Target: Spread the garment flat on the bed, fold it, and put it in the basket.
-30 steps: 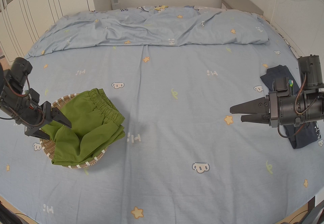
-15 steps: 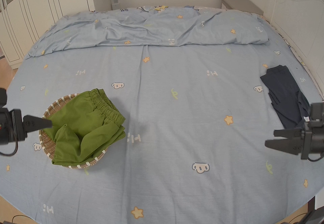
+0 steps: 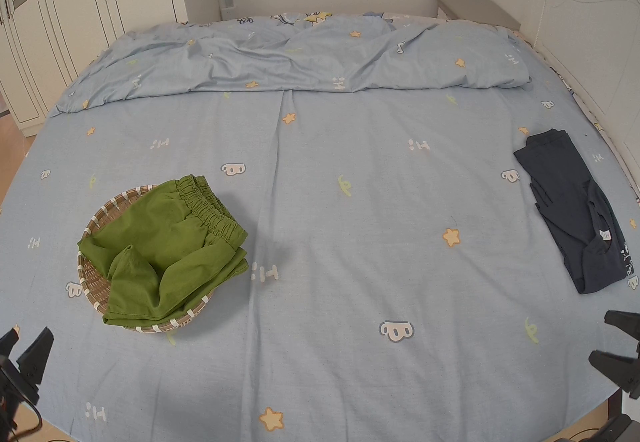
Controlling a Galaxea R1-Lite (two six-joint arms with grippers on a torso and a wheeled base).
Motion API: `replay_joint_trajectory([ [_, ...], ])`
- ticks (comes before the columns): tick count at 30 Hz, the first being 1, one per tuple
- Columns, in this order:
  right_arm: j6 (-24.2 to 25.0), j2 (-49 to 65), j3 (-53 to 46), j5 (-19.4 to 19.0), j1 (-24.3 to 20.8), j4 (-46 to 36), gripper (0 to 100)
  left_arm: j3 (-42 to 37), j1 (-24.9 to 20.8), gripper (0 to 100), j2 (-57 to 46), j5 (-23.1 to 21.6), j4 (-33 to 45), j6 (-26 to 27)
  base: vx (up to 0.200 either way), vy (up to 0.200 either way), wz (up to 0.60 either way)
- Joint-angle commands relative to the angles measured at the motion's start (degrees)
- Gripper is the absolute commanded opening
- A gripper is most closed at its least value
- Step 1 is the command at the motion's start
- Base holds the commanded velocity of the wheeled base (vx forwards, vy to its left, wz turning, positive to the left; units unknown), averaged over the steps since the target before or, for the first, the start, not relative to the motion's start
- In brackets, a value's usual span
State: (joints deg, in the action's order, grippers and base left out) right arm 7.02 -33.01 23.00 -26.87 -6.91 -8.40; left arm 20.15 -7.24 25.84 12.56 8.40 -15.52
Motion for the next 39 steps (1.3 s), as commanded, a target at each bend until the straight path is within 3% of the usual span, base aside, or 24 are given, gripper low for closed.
replay_joint_trajectory([
  [1,0.0,15.4,-3.3,1.2,2.2,-6.1,100,-12.6,8.4,100,-21.4,1.0,-3.2,0.2,0.0,0.0,0.0],
  [5,0.0,19.0,-3.8,1.4,2.2,-8.1,100,-17.1,8.4,100,-23.2,1.9,-4.3,1.7,0.0,0.0,0.0],
  [7,0.0,21.5,-4.1,2.3,2.3,-9.2,100,-18.6,7.6,100,-24.4,1.2,-6.9,5.2,0.0,0.0,0.0],
  [14,-0.5,27.6,-9.4,10.1,3.1,-9.8,100,-19.6,7.4,100,-25.8,-11.2,-8.0,14.6,0.0,0.0,0.0],
  [17,-1.3,29.1,-12.7,11.5,6.2,-10.0,100,-20.2,7.3,100,-25.8,-12.9,-8.4,19.6,0.0,0.0,0.0],
  [19,-2.4,33.0,-13.7,12.1,7.4,-9.4,100,-20.2,7.3,100,-25.8,-13.2,-8.4,19.6,0.0,0.0,0.0],
  [22,-5.4,32.7,-14.1,22.0,7.3,-8.4,100,-20.1,7.3,100,-25.8,-13.2,-8.2,18.9,0.0,0.0,0.0],
  [23,-5.4,32.7,-14.1,22.0,7.3,-8.4,100,-20.1,7.3,100,-25.8,-13.2,-8.2,18.9,0.0,0.0,0.0],
  [25,-7.0,32.7,-15.4,28.5,7.4,-6.6,100,-20.1,7.2,100,-25.8,-13.2,-8.3,16.6,0.0,0.0,0.0],
  [33,-6.9,32.7,-23.0,27.8,7.3,8.2,100,-20.1,7.2,100,-25.8,-12.9,-8.3,15.9,0.0,0.0,0.0],
  [39,-6.8,32.7,-23.0,27.7,7.2,8.8,100,-20.1,7.2,100,-25.8,-12.8,-8.3,15.8,0.0,0.0,0.0],
])
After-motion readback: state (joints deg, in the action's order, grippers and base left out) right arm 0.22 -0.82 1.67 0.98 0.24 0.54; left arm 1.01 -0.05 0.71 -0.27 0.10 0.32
